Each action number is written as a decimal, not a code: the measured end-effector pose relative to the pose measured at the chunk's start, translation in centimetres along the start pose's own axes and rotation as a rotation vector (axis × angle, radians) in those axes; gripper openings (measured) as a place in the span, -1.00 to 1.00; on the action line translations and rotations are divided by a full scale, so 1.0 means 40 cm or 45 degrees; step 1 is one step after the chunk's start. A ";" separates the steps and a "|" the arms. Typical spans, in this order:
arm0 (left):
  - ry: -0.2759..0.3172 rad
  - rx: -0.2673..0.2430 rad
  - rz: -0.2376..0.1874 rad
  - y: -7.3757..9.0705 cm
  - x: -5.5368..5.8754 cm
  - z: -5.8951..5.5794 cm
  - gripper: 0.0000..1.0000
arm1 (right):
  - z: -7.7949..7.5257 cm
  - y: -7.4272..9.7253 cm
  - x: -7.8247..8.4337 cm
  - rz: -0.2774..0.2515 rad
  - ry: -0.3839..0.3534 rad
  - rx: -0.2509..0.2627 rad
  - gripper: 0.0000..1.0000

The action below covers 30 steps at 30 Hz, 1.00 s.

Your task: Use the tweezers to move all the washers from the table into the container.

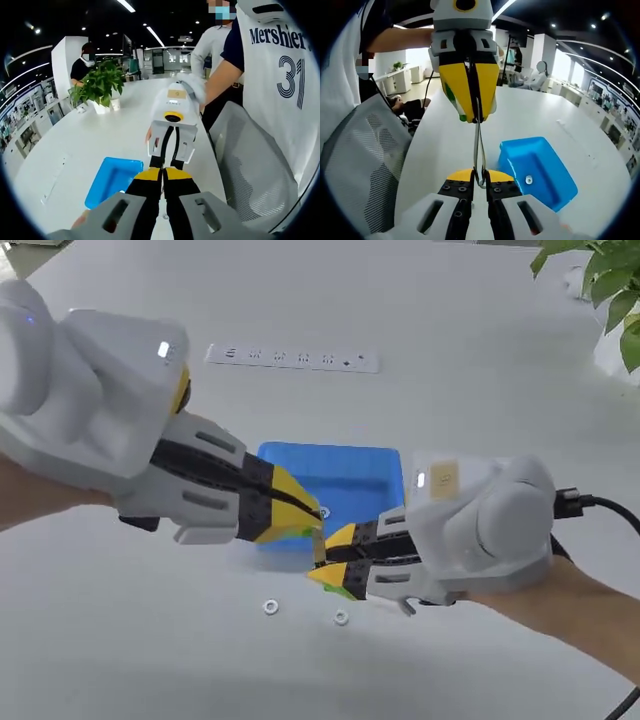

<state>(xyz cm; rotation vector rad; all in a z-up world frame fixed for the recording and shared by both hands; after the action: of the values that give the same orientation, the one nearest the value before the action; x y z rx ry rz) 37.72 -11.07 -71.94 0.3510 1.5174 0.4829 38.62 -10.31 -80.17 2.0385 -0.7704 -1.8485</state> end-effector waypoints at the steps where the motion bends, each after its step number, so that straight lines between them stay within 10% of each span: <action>1: -0.010 -0.007 -0.002 0.004 -0.006 0.005 -0.90 | -0.006 0.002 -0.006 -0.003 0.007 0.008 -0.80; 22: -0.124 -0.036 -0.003 0.022 -0.053 0.054 -0.90 | -0.116 0.004 -0.070 -0.045 0.071 0.085 -0.80; 23: -0.121 -0.035 -0.003 0.029 -0.054 0.102 -0.90 | -0.123 0.002 -0.069 -0.045 0.070 0.088 -0.80; 30: -0.111 -0.044 -0.014 0.027 -0.046 0.147 -0.90 | -0.159 -0.010 -0.058 -0.041 0.060 0.105 -0.80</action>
<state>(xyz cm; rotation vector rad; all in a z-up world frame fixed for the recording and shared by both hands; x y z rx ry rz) 43.50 -10.62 -69.59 0.3326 1.4240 0.4792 44.84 -9.60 -77.58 2.1492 -0.8191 -1.8066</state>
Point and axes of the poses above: the centre of the closed fingertips' face, and the gripper's own axes: y roughly backward along the fingers, z roughly to its left, x roughly out of its underside, the point moved 1 cm from there along y, roughly backward along the fingers, and after that the axes turned 5 degrees about x, right-handed, at the moved point
